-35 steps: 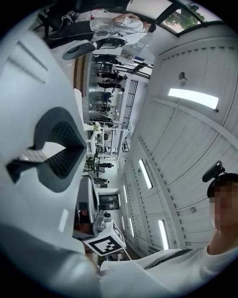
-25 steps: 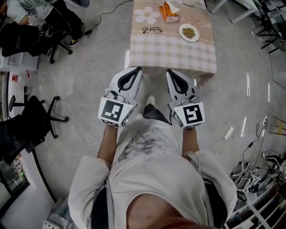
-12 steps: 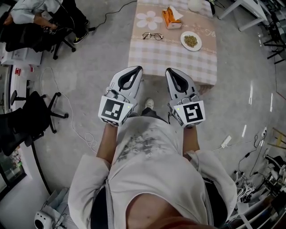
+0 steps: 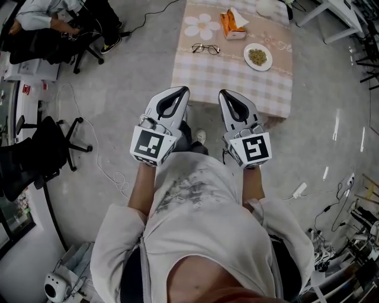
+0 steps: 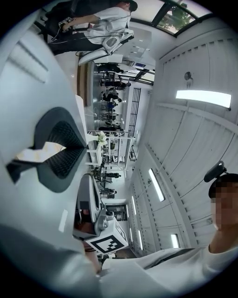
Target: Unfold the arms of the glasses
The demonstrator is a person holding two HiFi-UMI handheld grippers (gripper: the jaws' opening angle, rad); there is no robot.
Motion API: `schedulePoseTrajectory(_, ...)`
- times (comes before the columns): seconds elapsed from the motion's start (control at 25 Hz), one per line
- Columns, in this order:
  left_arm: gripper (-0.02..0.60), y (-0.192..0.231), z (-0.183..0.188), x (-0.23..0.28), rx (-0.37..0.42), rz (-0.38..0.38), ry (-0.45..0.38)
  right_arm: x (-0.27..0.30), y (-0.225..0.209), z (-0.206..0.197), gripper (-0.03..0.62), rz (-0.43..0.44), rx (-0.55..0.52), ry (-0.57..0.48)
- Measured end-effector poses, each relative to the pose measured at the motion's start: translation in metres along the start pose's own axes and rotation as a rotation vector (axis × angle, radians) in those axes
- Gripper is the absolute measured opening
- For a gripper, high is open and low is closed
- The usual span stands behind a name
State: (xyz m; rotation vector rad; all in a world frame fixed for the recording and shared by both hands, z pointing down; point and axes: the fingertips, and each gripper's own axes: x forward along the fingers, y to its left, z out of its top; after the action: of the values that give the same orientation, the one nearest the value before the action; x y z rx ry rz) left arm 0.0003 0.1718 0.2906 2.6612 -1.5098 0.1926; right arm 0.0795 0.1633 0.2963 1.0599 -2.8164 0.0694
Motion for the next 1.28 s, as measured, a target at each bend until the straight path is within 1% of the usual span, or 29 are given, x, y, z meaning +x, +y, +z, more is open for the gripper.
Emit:
schedulePoseTrajectory(0.32,0.009,0.025,0.001,0.032,0.0,-0.05,-0.014,0.03,-0.021,0.001,0.017,-0.041,-0.01,0.016)
schedulePoseTrajectory(0.72,0.009,0.074,-0.001,0.077,-0.024,-0.11,-0.006,0.08,-0.054,-0.002,0.017,-0.091,-0.011,0.058)
schedulePoseTrajectory(0.96,0.009,0.09,-0.003,0.099,0.039,-0.224,0.002,0.106,-0.069,-0.008,0.017,-0.133,-0.014,0.105)
schedulePoseTrajectory(1.28,0.009,0.118,-0.021,0.128,0.042,-0.341,0.041,0.134,-0.083,-0.024,0.017,-0.199,-0.001,0.171)
